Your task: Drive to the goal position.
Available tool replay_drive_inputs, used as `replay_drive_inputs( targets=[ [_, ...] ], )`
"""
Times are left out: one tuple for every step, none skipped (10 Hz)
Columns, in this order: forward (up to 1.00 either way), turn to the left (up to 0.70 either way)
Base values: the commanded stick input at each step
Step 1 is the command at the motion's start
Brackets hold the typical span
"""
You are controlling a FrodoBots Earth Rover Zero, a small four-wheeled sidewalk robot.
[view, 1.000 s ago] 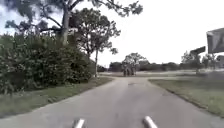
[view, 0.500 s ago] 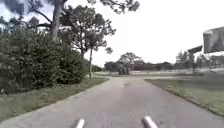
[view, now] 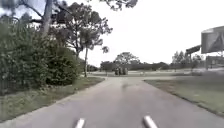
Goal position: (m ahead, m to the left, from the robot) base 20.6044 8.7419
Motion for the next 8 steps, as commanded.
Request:
replay_drive_inputs(
  targets=[
    [0.69,0.03],
    [0.69,0.03],
    [0.69,0.03],
    [0.69,0.03],
    [0.69,0.03],
    [0.69,0.03],
    [0.69,0.03],
    [0.69,0.03]
  ],
)
